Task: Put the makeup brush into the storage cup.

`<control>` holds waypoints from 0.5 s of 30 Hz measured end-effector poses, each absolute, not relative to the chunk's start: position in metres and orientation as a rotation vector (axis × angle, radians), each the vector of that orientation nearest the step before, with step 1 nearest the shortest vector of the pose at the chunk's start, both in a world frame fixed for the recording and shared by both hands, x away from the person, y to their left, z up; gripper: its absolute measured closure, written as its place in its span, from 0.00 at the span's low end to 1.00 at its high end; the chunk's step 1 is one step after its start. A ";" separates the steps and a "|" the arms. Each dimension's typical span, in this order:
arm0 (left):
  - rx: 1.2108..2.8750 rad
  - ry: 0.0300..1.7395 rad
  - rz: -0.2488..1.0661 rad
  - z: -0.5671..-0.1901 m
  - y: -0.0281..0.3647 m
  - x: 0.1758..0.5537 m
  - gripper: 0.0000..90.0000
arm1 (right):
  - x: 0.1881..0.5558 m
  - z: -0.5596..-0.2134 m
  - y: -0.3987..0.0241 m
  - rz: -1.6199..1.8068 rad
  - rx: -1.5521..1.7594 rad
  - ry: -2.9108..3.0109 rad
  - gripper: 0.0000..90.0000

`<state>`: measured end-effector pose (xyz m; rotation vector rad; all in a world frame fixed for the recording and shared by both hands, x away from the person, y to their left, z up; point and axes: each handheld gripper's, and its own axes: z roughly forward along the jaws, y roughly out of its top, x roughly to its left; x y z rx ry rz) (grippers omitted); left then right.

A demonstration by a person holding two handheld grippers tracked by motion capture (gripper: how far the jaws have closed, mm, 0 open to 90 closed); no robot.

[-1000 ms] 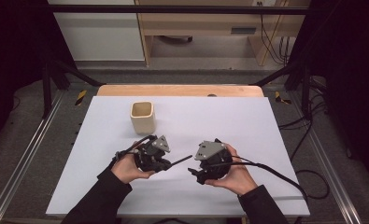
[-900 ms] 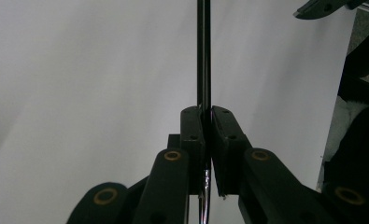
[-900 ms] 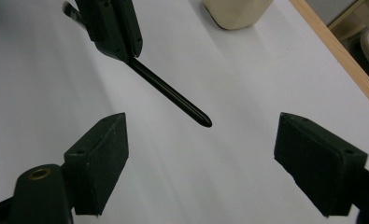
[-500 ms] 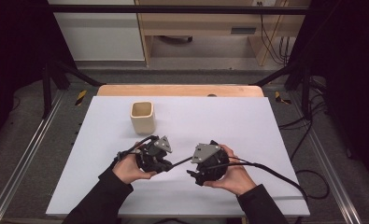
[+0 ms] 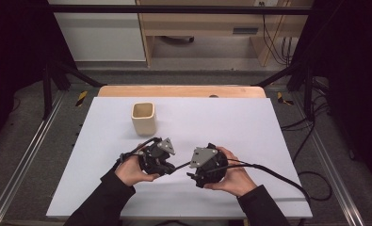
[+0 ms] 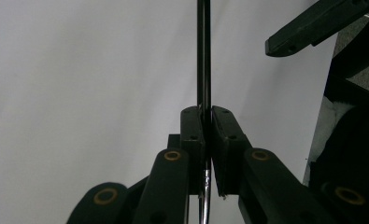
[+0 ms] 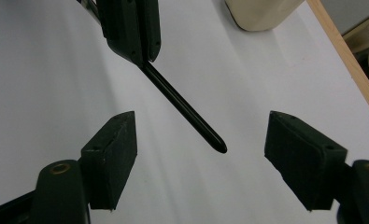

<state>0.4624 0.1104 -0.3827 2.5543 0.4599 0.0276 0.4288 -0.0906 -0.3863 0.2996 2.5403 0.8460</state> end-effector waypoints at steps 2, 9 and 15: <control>2.557 0.458 0.028 -0.383 0.110 0.462 0.93 | 0.429 -0.387 -0.090 0.847 0.277 2.539 0.29; 2.555 0.459 0.021 -0.381 0.110 0.461 0.93 | 0.428 -0.388 -0.087 0.841 0.227 2.543 0.33; 2.554 0.451 0.011 -0.380 0.107 0.459 0.93 | 0.428 -0.389 -0.085 0.831 0.191 2.551 0.36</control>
